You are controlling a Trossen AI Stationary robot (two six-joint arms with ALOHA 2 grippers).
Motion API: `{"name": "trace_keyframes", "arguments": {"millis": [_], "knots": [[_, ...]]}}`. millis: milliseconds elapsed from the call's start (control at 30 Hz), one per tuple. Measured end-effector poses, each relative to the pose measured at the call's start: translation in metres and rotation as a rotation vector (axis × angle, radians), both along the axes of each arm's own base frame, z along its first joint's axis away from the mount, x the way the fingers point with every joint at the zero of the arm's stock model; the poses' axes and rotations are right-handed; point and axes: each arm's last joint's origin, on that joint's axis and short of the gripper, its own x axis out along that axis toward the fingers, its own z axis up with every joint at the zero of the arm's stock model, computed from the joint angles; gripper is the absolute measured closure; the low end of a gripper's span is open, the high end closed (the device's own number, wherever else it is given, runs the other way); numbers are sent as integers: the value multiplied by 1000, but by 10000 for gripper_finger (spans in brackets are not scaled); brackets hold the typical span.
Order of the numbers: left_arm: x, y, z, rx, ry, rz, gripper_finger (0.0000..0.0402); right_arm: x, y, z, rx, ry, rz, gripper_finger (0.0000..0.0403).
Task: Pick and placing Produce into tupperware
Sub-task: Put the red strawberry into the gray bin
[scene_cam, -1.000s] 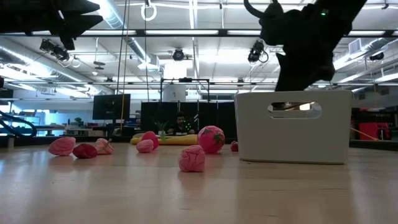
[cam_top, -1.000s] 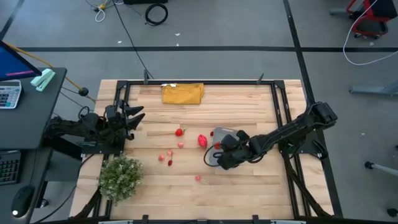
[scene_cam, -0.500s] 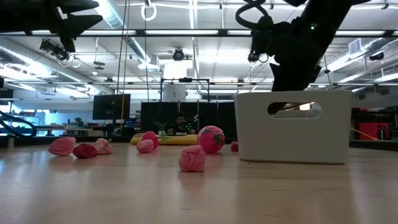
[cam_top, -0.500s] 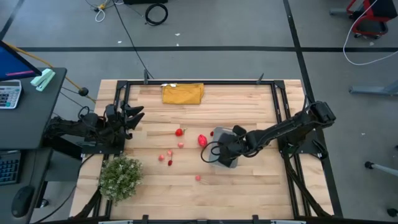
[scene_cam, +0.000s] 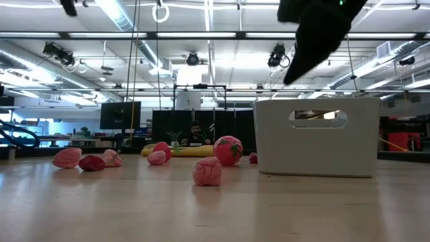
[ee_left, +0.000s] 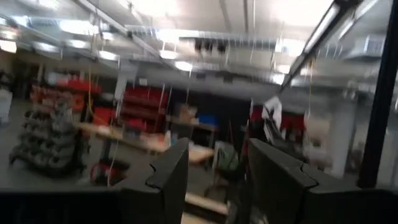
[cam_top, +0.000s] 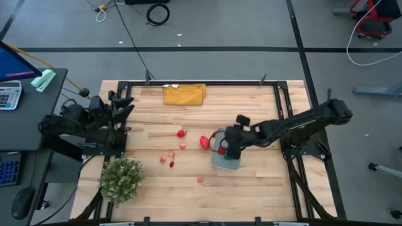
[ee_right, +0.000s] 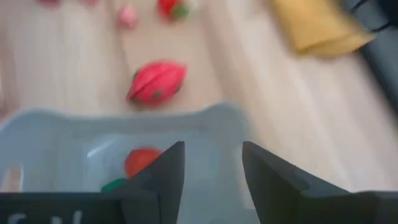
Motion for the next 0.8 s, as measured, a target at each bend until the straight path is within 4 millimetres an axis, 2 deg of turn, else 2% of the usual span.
{"name": "trace_keyframes", "arguments": {"millis": [100, 200, 333, 567, 700, 800], "knots": [[12, -2, 24, 2, 138, -1, 230, -15, -9, 26, -59, -99, -32, 234], [34, -4, 40, 17, 301, 48, 230, -33, -16, 50, -120, -198, -73, 233], [74, -10, 44, 32, 534, 67, 230, -61, -23, 76, -162, -293, -106, 234], [146, -15, 11, -61, 801, 107, 230, -99, -31, 99, -153, -383, -109, 233], [178, -4, -21, -225, 899, 98, 230, -109, -33, 105, -176, -402, -86, 235], [194, 5, -41, -280, 977, 67, 230, -111, -33, 106, -193, -399, -70, 236]]}}
